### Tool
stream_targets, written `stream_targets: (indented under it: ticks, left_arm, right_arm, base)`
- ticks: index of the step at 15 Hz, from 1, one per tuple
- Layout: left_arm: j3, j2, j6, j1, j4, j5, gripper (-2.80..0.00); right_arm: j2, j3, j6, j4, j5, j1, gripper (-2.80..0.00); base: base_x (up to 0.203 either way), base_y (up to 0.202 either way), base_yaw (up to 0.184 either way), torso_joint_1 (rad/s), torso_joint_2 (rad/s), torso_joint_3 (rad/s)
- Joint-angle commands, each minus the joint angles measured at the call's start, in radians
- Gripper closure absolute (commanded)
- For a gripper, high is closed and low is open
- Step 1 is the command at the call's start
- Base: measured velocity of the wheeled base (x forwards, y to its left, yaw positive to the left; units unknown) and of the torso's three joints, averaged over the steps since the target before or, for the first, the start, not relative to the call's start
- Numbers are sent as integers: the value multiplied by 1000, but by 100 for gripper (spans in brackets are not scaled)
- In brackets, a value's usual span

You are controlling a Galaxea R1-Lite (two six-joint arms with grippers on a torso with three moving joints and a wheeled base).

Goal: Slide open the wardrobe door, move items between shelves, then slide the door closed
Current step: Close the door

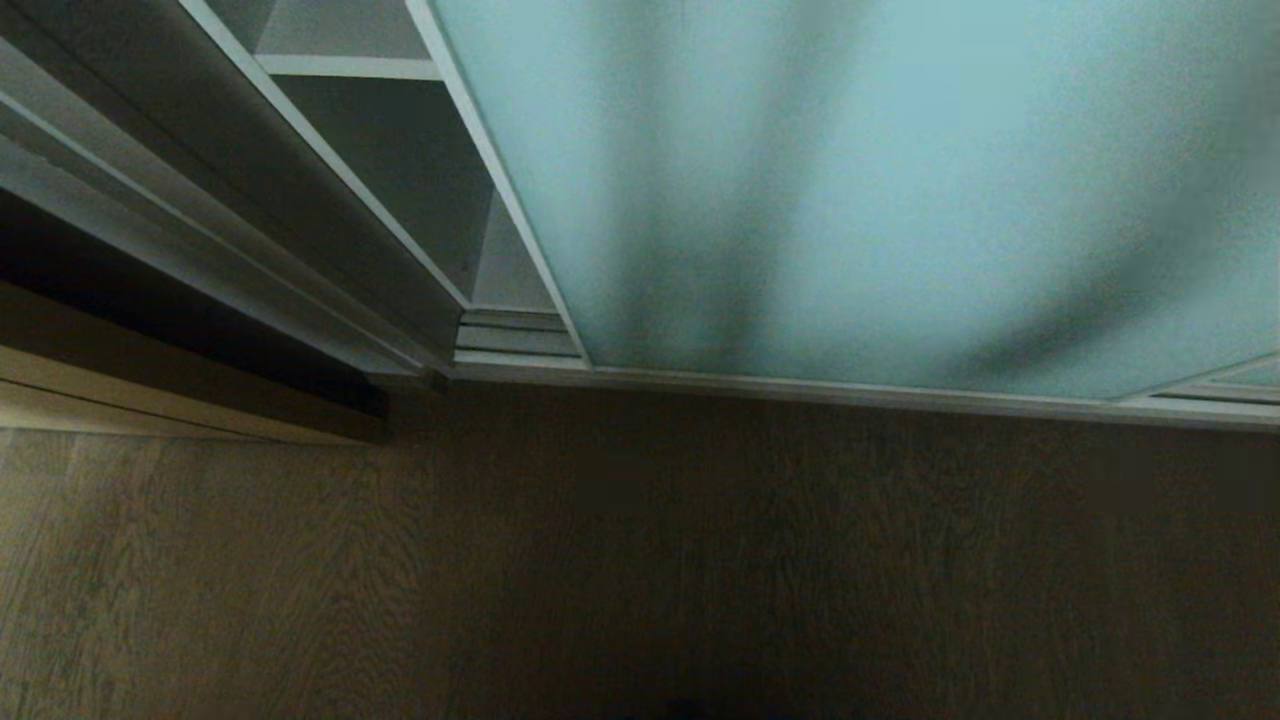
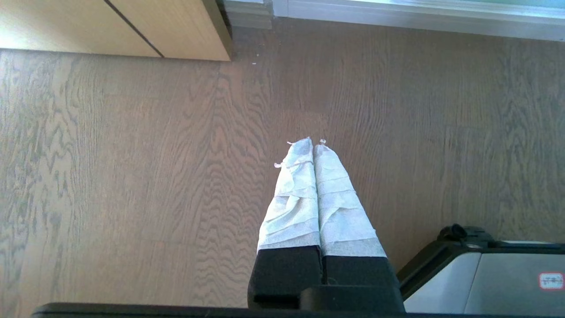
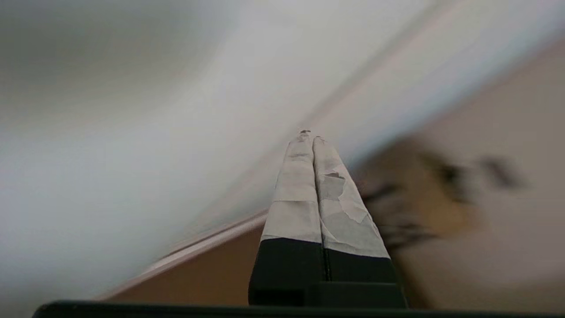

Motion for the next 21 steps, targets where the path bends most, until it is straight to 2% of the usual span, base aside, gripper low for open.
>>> stream_targets:
  ticks: [1,3,5,7,9,12,14,17,21]
  left_arm:
    - [0,0,0,0,0,0,0]
    - [0,0,0,0,0,0,0]
    - [0,0,0,0,0,0,0]
    - [0,0,0,0,0,0,0]
    - [0,0,0,0,0,0,0]
    - [0,0,0,-1,0,0,0]
    - [0,0,0,-1,0,0,0]
    - [0,0,0,0,0,0,0]
    - [0,0,0,-1,0,0,0]
  right_arm:
    - [56,8,7,-51,2,-196,0]
    - [116,9,39,-96,-1,-334,0]
    - [188,-18,112,-98,1,-392,0]
    - [224,-70,200,-40,10,-403,0]
    - [217,-77,225,-32,12,-386,0]
    - [180,-99,276,31,27,-309,0]
    - [155,-127,276,61,40,-180,0]
    - [132,-226,244,156,65,101,0]
    - [43,-281,105,332,103,493,0]
  base:
    - [0,0,0,0,0,0]
    - [0,0,0,0,0,0]
    - [0,0,0,0,0,0]
    - [0,0,0,0,0,0]
    - [0,0,0,0,0,0]
    - [0,0,0,0,0,0]
    - [0,0,0,0,0,0]
    - [0,0,0,0,0,0]
    - [0,0,0,0,0,0]
